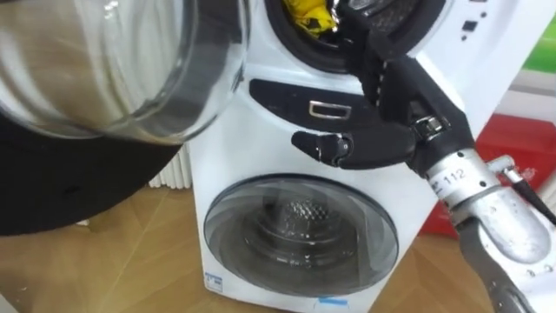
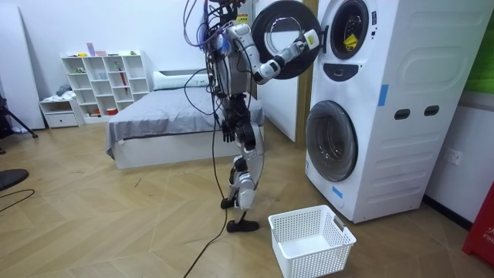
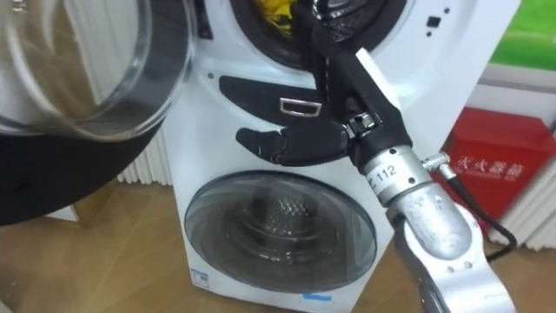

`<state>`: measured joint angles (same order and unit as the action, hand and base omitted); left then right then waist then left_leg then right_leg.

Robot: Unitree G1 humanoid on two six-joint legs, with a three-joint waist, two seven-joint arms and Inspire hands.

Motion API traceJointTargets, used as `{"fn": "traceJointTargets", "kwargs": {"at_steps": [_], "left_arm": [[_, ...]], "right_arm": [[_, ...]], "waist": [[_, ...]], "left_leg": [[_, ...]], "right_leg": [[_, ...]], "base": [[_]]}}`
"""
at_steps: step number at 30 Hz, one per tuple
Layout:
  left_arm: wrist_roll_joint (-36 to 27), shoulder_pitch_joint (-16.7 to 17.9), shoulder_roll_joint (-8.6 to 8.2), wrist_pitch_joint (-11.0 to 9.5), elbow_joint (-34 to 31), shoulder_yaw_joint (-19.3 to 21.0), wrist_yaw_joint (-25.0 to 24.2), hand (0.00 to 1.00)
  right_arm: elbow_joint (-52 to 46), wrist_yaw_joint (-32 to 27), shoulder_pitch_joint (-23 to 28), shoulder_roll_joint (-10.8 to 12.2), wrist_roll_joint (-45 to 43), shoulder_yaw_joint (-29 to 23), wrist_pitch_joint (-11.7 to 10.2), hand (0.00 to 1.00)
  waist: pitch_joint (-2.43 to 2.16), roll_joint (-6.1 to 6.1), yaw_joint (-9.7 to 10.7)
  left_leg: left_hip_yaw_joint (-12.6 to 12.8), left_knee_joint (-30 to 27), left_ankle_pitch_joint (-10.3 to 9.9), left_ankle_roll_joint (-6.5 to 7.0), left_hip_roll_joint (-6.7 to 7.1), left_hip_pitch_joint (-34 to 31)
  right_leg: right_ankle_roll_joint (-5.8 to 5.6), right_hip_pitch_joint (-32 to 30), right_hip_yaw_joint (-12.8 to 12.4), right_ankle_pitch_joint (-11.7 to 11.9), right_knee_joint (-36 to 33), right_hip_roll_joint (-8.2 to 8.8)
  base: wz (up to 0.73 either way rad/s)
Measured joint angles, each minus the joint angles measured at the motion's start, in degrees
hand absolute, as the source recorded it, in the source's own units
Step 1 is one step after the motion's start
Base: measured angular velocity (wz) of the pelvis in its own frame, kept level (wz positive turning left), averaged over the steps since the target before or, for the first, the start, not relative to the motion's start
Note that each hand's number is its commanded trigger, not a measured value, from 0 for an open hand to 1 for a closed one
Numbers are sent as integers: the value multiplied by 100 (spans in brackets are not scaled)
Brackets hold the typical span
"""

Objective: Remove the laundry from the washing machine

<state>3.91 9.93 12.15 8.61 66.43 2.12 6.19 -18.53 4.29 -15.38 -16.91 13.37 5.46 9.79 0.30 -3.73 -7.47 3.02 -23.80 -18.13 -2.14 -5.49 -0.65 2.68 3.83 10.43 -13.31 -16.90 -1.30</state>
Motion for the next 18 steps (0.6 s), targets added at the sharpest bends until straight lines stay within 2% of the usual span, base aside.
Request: {"fn": "traceJointTargets", "kwargs": {"at_steps": [3, 7, 8, 9, 10, 11, 12, 13, 14, 15, 18], "left_arm": [[11, 58, -19, 30, 5, 7, -6, 0], [7, 169, -12, 98, -9, 5, -8, 0], [4, 198, -1, 100, 6, 4, -10, 0], [4, 204, 9, 97, 16, 3, -11, 0], [-2, 228, 19, 88, 18, 1, -9, 0], [-3, 252, 14, 55, 17, 2, -13, 0], [0, 306, 17, 37, 8, 22, -13, 0], [-1, 432, 24, 20, 6, 136, -14, 0], [-1, 518, 33, 20, 5, 217, -20, 0], [0, 520, 40, 21, 5, 231, -20, 0], [-3, 460, 51, -33, -8, 226, -41, 0]], "right_arm": [[4, -154, -33, -2, 16, -9, -18, 0], [15, -411, -100, -3, 25, -13, -48, 0], [20, -531, -135, -10, 78, -16, -48, 0], [37, -614, -137, -16, 93, -21, -51, 0], [125, -741, -150, -61, 144, -44, -50, 0], [179, -828, -155, -143, 149, -98, -48, 0], [195, -843, -161, -140, 167, -119, -43, 0], [194, -856, -160, -137, 211, -143, -43, 0], [193, -877, -161, -146, 209, -179, -43, 0], [192, -912, -162, -148, 215, -207, -44, 0], [181, -1102, -181, -160, 188, -228, -43, 0]], "waist": [[-18, -26, -71], [-37, -45, -54], [-24, -102, -5], [8, -149, 24], [4, -262, 11], [8, -270, -92], [-4, -262, -171], [-9, -225, -206], [-29, -200, -163], [-30, -204, -117], [-40, -213, -30]], "left_leg": [[-67, -94, -27, -39, -13, -22], [-167, -133, 68, -91, 35, -135], [-150, -493, 167, -115, 83, -406], [-163, -632, 159, -87, 160, -554], [-178, -318, 179, -57, 374, -806], [-169, 21, 451, -52, 485, -1097], [-162, 133, 660, -28, 495, -1207], [-155, 322, 1035, 48, 479, -1316], [-124, 351, 1300, 227, 493, -1279], [-107, 322, 1362, 320, 520, -1257], [-16, 138, 1175, 486, 695, -1238]], "right_leg": [[56, 10, 55, -139, -101, 16], [87, -88, 104, -230, -181, 61], [112, -79, 67, -243, -166, 107], [127, -64, 18, -265, -168, 157], [145, -71, -126, -310, -168, 242], [115, -69, -259, -330, -160, 272], [88, -62, -303, -345, -145, 278], [33, 29, -310, -367, -73, 278], [-84, 71, -293, -411, -58, 289], [-123, 106, -260, -438, -44, 314], [-274, 225, -189, -497, 10, 530]], "base": [[12], [20], [38], [53], [27], [0], [-27], [-20], [0], [16], [2]]}}
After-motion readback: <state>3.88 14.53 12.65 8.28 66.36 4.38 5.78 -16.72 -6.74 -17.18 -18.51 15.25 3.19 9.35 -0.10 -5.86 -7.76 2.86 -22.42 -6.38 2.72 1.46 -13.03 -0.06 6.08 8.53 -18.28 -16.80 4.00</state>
